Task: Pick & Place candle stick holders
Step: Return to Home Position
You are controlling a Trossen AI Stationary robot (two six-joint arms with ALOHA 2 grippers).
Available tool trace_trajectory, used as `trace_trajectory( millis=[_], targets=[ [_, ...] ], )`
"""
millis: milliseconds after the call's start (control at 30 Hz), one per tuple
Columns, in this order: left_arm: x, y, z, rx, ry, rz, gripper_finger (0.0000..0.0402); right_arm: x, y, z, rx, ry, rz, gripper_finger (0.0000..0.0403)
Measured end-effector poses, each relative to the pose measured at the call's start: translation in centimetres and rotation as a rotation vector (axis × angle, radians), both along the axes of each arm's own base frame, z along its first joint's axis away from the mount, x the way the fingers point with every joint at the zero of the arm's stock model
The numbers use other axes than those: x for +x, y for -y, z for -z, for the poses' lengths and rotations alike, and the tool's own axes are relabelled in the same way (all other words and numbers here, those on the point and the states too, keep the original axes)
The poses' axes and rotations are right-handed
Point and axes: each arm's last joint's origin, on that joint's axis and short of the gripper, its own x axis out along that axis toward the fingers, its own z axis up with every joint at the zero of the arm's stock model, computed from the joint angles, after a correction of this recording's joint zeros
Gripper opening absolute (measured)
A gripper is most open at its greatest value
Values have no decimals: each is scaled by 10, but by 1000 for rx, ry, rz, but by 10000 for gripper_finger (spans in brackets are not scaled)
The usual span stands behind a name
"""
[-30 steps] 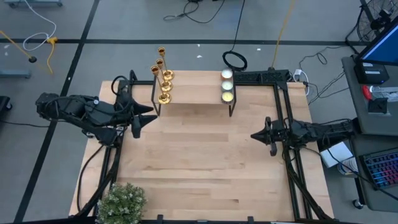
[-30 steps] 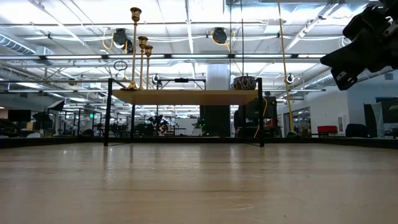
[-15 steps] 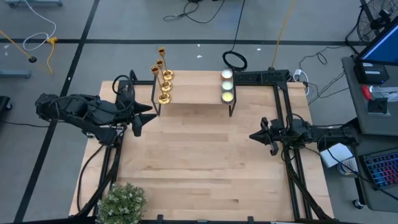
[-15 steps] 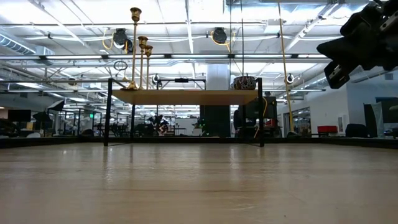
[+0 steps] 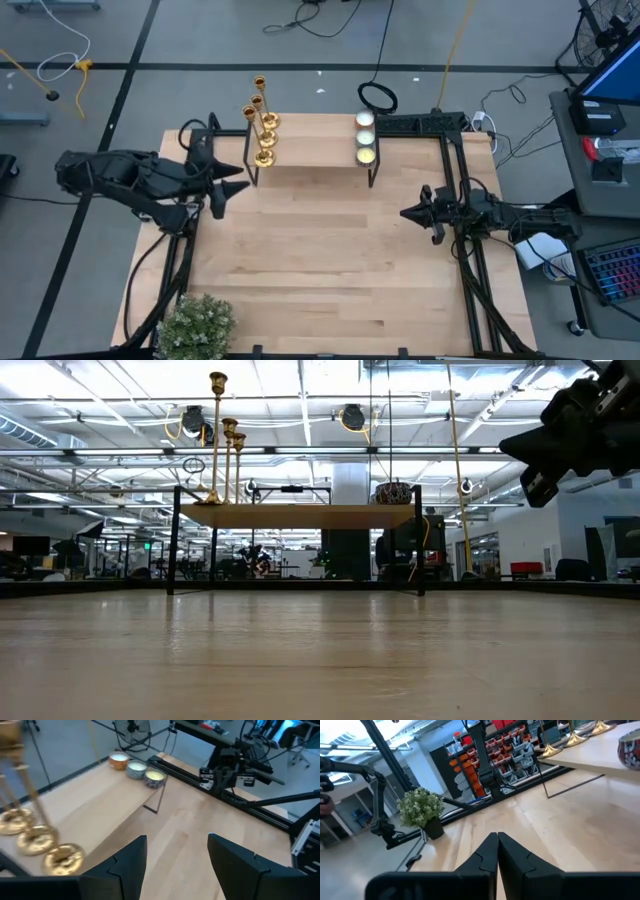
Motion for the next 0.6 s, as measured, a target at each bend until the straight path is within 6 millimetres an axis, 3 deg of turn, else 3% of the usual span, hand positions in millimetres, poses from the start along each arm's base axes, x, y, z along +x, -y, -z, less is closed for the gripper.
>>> trace_trajectory(
  millis=[300, 433, 600],
  targets=[
    [-47, -14, 6, -14, 133, -131, 213, 0, 0, 0, -1, 0, -2, 6],
    [-56, -16, 31, -54, 235, -151, 213, 0, 0, 0, -143, 3, -2, 6],
    [-54, -15, 75, -130, 347, -184, 213, 0, 0, 0, -207, 5, -1, 6]
  ],
)
